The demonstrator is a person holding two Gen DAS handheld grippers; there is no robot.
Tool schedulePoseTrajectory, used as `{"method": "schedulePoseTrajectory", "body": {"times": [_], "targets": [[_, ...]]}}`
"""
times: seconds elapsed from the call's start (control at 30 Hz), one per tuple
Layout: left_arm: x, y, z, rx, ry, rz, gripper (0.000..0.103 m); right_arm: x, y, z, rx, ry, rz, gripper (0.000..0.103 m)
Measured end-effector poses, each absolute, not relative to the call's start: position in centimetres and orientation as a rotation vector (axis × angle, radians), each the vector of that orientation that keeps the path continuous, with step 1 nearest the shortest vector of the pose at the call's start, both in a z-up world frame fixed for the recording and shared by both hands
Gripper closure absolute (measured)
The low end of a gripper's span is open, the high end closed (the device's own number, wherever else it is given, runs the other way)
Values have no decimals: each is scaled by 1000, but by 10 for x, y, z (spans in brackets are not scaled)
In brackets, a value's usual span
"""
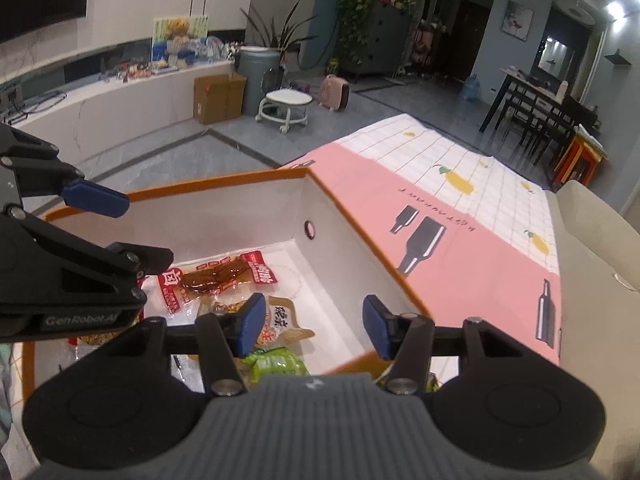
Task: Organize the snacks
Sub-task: 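Move both tools back from the box toward the remaining snacks, then reach the left gripper to the clear cake packet while the right reaches the red chip bag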
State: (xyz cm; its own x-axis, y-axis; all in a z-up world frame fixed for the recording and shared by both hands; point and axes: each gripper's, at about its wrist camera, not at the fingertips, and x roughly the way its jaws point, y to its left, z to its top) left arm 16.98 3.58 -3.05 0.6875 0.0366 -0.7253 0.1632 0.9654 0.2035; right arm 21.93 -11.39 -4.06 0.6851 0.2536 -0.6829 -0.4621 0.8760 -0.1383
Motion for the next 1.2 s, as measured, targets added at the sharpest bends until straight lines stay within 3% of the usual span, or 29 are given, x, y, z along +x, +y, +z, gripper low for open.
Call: {"method": "schedulePoseTrajectory", "body": {"times": [0.53,1.2], "targets": [[116,-14,-20,225,743,-185,41,142,-183,-41,-292,656,348,51],[100,-92,-93,251,783,-346,38,111,-269,-129,-349,806,119,51]]}}
